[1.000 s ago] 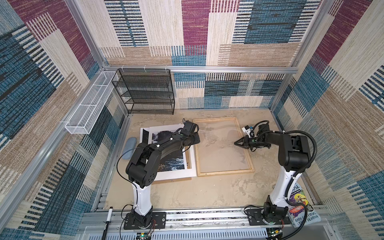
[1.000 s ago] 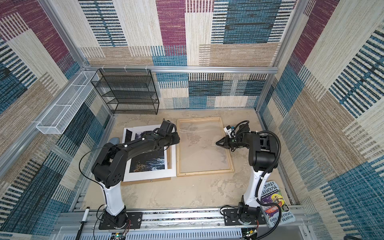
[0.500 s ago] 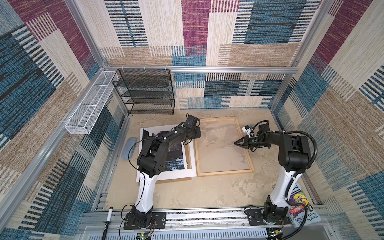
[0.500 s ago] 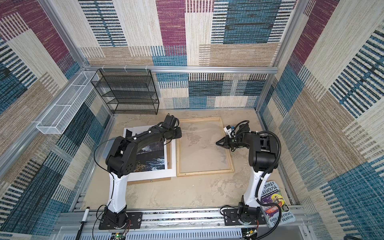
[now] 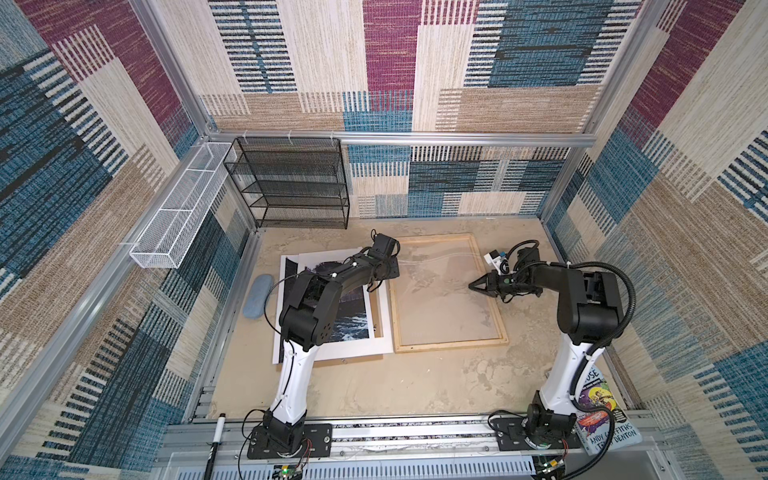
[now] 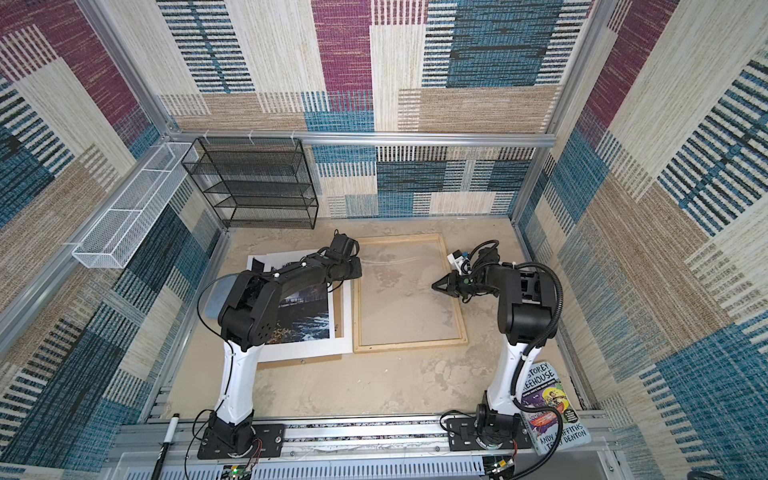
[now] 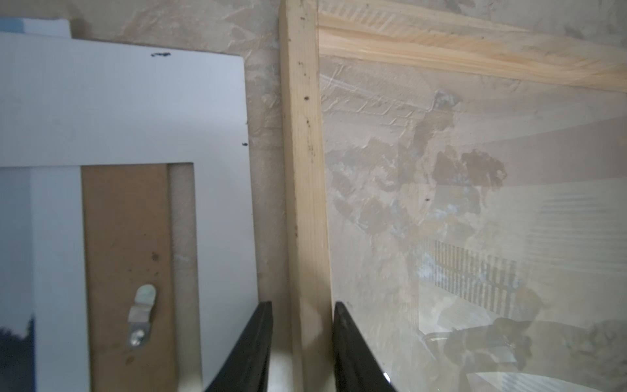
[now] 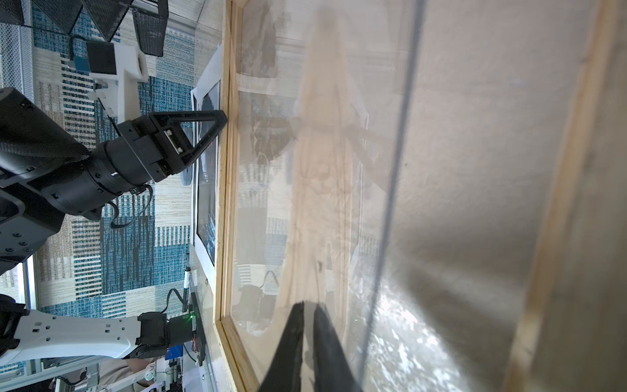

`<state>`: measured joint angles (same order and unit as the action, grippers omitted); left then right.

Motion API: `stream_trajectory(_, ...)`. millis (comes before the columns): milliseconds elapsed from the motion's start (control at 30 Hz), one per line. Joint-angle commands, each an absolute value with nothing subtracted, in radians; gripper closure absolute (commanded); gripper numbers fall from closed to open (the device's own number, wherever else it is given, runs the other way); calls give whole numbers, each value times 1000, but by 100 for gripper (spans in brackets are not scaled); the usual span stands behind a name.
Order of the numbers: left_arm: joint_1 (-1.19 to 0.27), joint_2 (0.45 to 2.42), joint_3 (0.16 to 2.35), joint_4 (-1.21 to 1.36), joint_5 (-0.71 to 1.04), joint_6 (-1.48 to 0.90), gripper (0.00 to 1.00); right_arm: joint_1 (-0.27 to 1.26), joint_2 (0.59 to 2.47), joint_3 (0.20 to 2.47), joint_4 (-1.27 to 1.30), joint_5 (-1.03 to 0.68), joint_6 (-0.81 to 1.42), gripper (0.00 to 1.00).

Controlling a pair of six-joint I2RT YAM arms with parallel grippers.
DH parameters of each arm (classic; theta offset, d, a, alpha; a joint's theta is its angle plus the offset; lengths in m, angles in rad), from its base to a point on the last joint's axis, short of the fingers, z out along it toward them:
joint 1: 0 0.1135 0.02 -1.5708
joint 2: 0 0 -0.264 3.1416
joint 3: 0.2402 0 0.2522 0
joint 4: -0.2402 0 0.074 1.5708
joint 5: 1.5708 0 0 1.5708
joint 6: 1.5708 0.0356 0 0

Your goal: Put the photo into the frame

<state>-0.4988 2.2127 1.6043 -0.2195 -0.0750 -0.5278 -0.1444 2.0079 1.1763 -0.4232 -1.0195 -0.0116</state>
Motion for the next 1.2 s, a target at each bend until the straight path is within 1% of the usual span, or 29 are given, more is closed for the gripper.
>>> stream_trajectory(0, -497, 2223, 1620, -164, -80, -496, 65, -143, 2002, 1174, -418, -1017, -32, 89)
stream_trajectory(267, -496, 2241, 1648, -77, -114, -489, 62, -143, 2002, 1175, -420, -1014, -37, 89)
stream_trajectory(667, -496, 2377, 1813, -23, -44, -473, 61, -143, 2000, 1171, -415, -1017, -40, 89)
stream_trajectory(833, -498, 2409, 1883, -68, -45, -467, 60, -143, 2000, 1172, -417, -1017, -41, 89)
stream_trajectory(933, -498, 2433, 1961, -185, -76, -491, 60, -143, 1999, 1172, -418, -1017, -43, 89)
stream_trajectory(1067, -499, 2468, 2034, -272, -72, -510, 60, -143, 1996, 1172, -419, -1016, -43, 89)
stream_trajectory(1167, -499, 2516, 2134, -379, -90, -527, 60, -143, 1996, 1170, -419, -1016, -43, 89)
